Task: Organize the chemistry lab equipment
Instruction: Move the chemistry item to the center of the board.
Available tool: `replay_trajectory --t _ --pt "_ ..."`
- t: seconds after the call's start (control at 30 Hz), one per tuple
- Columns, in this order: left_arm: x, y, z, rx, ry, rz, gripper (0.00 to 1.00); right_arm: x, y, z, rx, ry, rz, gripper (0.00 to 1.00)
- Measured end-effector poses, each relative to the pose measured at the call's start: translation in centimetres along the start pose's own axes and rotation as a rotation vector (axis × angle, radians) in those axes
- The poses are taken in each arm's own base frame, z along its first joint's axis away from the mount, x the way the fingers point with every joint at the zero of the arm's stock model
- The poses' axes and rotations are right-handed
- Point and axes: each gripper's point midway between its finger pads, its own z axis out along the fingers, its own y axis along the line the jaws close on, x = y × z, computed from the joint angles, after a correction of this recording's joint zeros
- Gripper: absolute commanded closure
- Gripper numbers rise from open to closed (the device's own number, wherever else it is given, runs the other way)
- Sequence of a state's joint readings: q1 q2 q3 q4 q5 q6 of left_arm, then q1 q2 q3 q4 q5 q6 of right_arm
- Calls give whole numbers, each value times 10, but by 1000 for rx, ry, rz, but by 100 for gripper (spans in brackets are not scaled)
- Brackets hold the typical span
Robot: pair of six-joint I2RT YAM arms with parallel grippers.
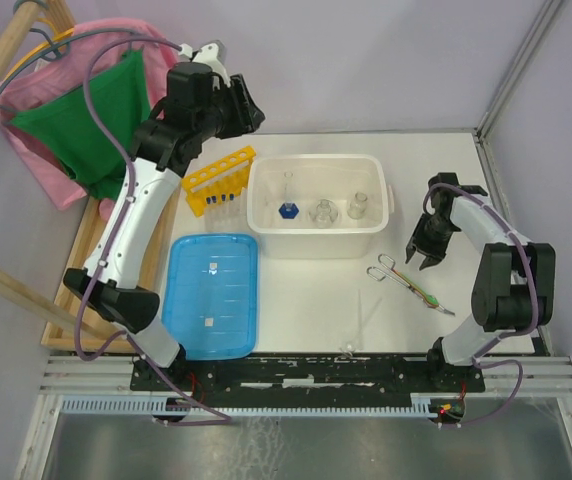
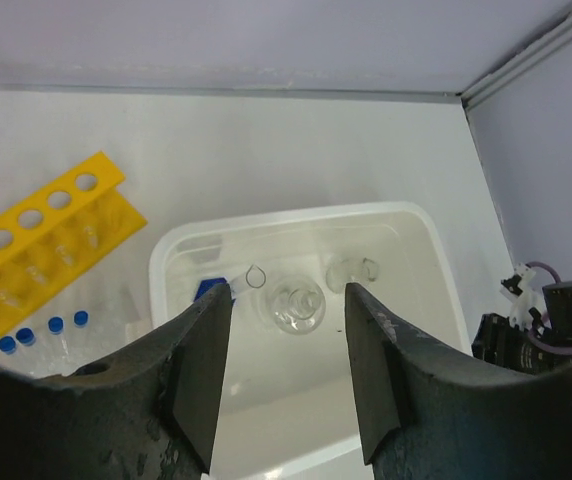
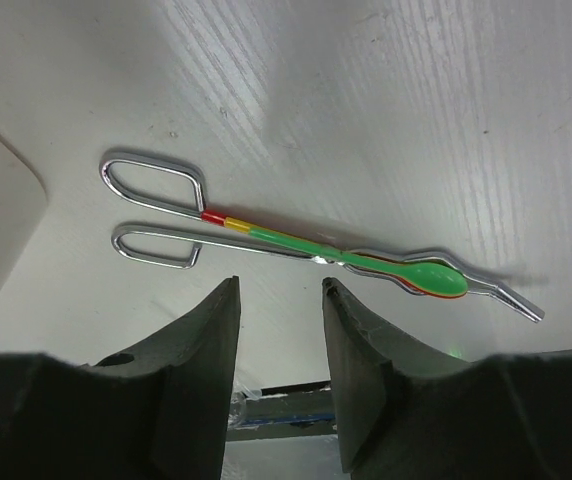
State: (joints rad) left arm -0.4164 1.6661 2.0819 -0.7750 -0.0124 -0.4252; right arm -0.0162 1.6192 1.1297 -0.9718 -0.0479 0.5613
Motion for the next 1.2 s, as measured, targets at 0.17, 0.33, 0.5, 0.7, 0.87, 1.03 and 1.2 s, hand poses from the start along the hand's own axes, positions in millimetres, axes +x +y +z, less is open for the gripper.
replay_trajectory --t 0.17,0.33,0.5,0.7,0.87,1.03,1.2 --pt "25 3 10 11 77 -10 44 8 -1 10 -5 34 6 53" --pt "51 12 19 -9 148 -12 44 33 -7 23 3 111 64 52" --pt "53 10 19 4 156 -13 44 38 -13 24 24 136 143 52" --pt "53 10 20 5 158 -12 44 40 -22 30 51 144 261 52" --pt "56 11 23 1 166 -12 44 50 -31 38 89 166 361 52" --pt "60 13 28 -3 178 -12 44 43 -34 39 110 110 407 52" --pt "60 13 28 -4 179 -11 44 32 -38 41 128 60 408 52"
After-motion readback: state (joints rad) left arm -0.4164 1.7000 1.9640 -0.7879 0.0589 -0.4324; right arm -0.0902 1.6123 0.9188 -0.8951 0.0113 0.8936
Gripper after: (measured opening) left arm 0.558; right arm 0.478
